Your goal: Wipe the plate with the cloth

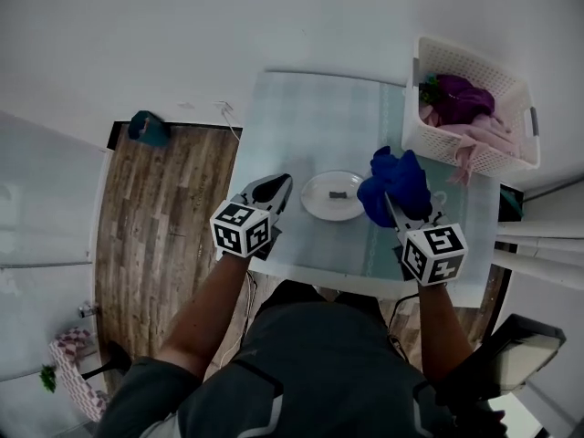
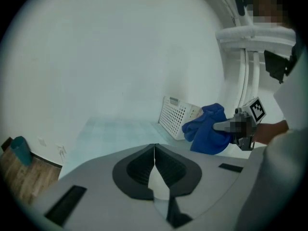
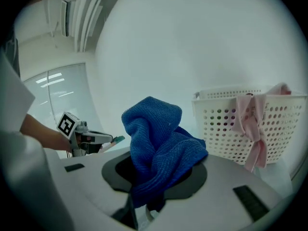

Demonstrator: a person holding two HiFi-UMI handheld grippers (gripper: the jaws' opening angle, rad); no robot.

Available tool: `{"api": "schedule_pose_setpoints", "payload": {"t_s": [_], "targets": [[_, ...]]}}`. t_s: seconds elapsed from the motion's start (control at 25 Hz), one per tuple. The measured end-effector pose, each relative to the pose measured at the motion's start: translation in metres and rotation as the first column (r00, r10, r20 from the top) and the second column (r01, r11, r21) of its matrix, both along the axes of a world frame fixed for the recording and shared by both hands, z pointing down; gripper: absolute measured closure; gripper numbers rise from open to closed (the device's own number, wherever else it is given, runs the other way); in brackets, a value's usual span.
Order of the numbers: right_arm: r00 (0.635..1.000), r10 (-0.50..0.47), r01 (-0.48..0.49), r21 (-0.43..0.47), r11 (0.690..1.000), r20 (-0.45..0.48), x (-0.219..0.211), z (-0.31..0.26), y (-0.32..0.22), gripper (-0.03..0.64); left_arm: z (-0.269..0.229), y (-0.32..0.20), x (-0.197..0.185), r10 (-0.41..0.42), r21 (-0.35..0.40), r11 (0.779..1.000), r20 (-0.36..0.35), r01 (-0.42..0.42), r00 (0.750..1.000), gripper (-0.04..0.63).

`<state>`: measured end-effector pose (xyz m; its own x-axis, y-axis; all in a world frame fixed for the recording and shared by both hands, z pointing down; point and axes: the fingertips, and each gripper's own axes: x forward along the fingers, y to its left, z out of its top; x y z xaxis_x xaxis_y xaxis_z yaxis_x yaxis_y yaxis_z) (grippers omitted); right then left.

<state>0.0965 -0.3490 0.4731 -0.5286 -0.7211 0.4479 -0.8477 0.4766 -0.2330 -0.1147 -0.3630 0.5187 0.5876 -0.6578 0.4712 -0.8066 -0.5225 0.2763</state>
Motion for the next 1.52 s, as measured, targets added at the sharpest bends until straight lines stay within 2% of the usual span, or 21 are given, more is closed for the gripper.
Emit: {"api": "schedule_pose_setpoints", "payload": {"t_s": [0.12, 0.2, 0.32, 0.44, 0.52, 0.64, 0.76, 0.96, 1.04, 1.24, 1.36, 1.52], "targets": [[0.997, 0.006, -0.011, 0.068, 0.998, 0.076, 0.000, -0.033, 0.002, 0.491, -0.041, 0.012, -0.005, -0.057, 0.064, 0.996, -0.100, 0.064, 0.993, 0.586], [0.995, 0.007, -0.017, 0.110, 0.994, 0.095, -0.003, -0.049, 0.004, 0.491, -0.067, 0.021, -0.008, -0.057, 0.116, 0.990, -0.147, 0.075, 0.988, 0.586], [0.994, 0.021, -0.037, 0.152, 0.988, 0.104, -0.011, -0.066, 0.015, 0.491, -0.096, 0.038, -0.015, -0.043, 0.199, 0.978, -0.126, 0.067, 0.991, 0.586], [0.995, 0.048, -0.065, 0.200, 0.978, 0.091, -0.017, -0.084, 0.031, 0.491, -0.124, 0.048, -0.034, -0.118, 0.295, 0.943, -0.134, 0.153, 0.984, 0.586], [0.992, 0.095, -0.112, 0.232, 0.966, 0.083, -0.018, -0.098, 0.040, 0.491, -0.142, 0.054, -0.045, -0.129, 0.349, 0.920, -0.162, 0.179, 0.978, 0.586], [0.979, 0.180, -0.198, 0.259, 0.945, 0.092, -0.021, -0.118, 0.060, 0.491, -0.157, 0.066, -0.053, -0.078, 0.354, 0.924, -0.195, 0.144, 0.978, 0.586], [0.974, 0.206, -0.224, 0.268, 0.937, 0.092, -0.032, -0.130, 0.082, 0.491, -0.162, 0.078, -0.063, -0.041, 0.335, 0.935, -0.223, 0.116, 0.974, 0.586], [0.962, 0.253, -0.272, 0.270, 0.924, 0.104, -0.050, -0.137, 0.117, 0.491, -0.163, 0.102, -0.066, 0.047, 0.395, 0.919, -0.139, 0.012, 0.989, 0.586], [0.961, 0.257, -0.275, 0.274, 0.921, 0.102, -0.059, -0.141, 0.127, 0.491, -0.168, 0.106, -0.068, 0.068, 0.402, 0.916, -0.140, -0.006, 0.988, 0.586], [0.965, 0.253, -0.261, 0.308, 0.915, 0.066, -0.068, -0.153, 0.142, 0.491, -0.181, 0.120, -0.075, 0.040, 0.397, 0.918, -0.161, 0.027, 0.986, 0.586], [0.959, 0.277, -0.279, 0.339, 0.898, 0.056, -0.061, -0.161, 0.142, 0.492, -0.189, 0.125, -0.071, 0.031, 0.415, 0.909, -0.147, 0.033, 0.989, 0.586], [0.962, 0.265, -0.269, 0.352, 0.897, 0.062, -0.057, -0.168, 0.143, 0.494, -0.198, 0.133, -0.064, 0.011, 0.418, 0.907, -0.146, 0.052, 0.989, 0.586]]}}
